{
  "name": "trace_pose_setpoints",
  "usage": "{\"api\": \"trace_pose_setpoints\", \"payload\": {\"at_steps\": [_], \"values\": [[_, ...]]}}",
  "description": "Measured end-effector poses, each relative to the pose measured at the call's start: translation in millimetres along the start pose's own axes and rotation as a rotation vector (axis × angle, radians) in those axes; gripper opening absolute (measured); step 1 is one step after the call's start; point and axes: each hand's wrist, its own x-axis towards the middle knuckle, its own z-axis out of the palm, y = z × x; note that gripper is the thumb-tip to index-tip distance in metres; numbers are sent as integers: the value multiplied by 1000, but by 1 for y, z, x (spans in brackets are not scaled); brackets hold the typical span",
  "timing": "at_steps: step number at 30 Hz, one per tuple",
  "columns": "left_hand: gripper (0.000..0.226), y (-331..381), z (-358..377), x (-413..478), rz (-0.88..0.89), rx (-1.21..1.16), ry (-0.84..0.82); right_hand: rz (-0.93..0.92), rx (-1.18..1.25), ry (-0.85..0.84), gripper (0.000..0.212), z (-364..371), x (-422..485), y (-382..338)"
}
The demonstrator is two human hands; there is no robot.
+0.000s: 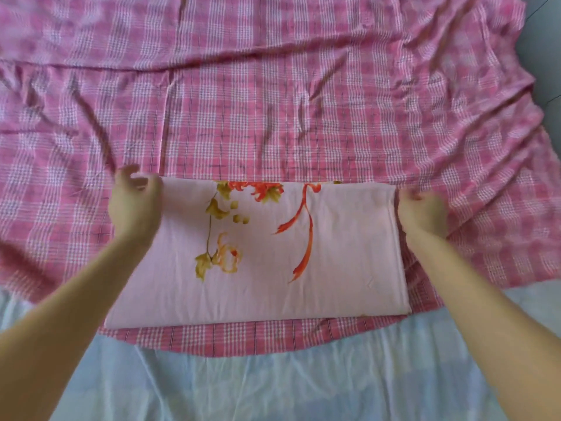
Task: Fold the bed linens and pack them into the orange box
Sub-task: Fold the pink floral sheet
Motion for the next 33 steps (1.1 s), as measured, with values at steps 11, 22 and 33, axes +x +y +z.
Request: {"api": "trace_pose_setpoints", "payload": {"at_steps": [11, 22, 33], "values": [[54, -31, 126, -120, 930, 836, -437, -3, 174, -550, 45, -33, -70, 75], [35, -20, 64, -114, 306, 0, -295, -750, -283, -690, 106, -14, -194, -35], [17, 5, 42, -72, 79, -59, -300, -944, -446, -537, 82, 99, -252, -11]]}}
